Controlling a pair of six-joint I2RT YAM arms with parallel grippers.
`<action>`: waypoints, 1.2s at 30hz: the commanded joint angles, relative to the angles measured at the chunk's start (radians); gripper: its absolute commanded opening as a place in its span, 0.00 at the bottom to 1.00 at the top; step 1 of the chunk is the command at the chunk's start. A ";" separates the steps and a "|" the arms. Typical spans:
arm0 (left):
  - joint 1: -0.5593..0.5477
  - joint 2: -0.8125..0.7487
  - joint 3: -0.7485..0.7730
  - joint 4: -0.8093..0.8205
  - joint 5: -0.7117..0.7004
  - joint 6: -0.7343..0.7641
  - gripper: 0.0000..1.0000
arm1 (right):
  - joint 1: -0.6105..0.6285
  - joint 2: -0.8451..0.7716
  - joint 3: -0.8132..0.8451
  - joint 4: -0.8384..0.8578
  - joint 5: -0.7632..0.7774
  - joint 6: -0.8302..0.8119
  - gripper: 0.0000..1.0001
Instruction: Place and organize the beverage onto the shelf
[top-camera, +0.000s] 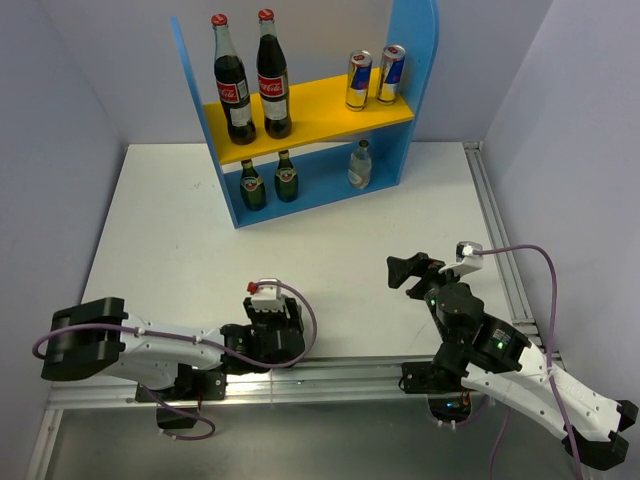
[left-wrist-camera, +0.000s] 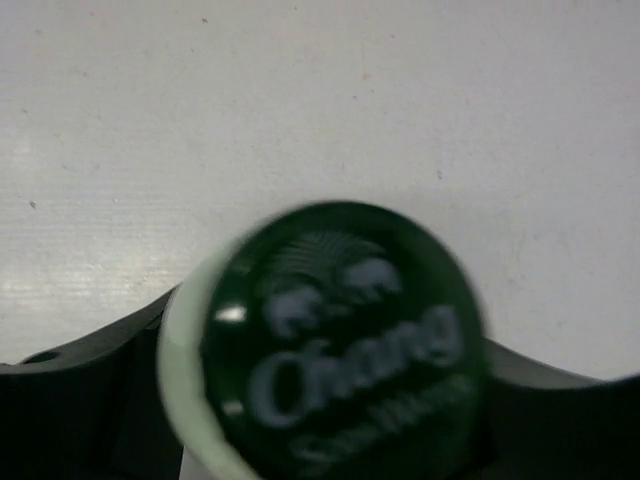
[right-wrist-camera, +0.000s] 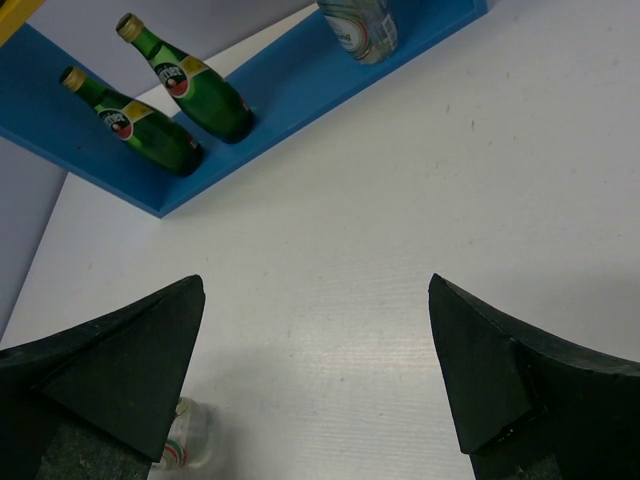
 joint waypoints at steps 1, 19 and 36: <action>0.038 0.021 -0.014 0.139 0.015 0.083 0.48 | 0.007 -0.002 -0.002 0.005 0.010 0.004 1.00; 0.400 0.381 0.474 0.475 0.248 0.639 0.00 | 0.005 -0.028 -0.011 0.008 0.007 0.003 1.00; 0.673 0.942 1.328 0.379 0.474 0.792 0.00 | 0.007 -0.043 -0.037 0.049 -0.042 -0.016 1.00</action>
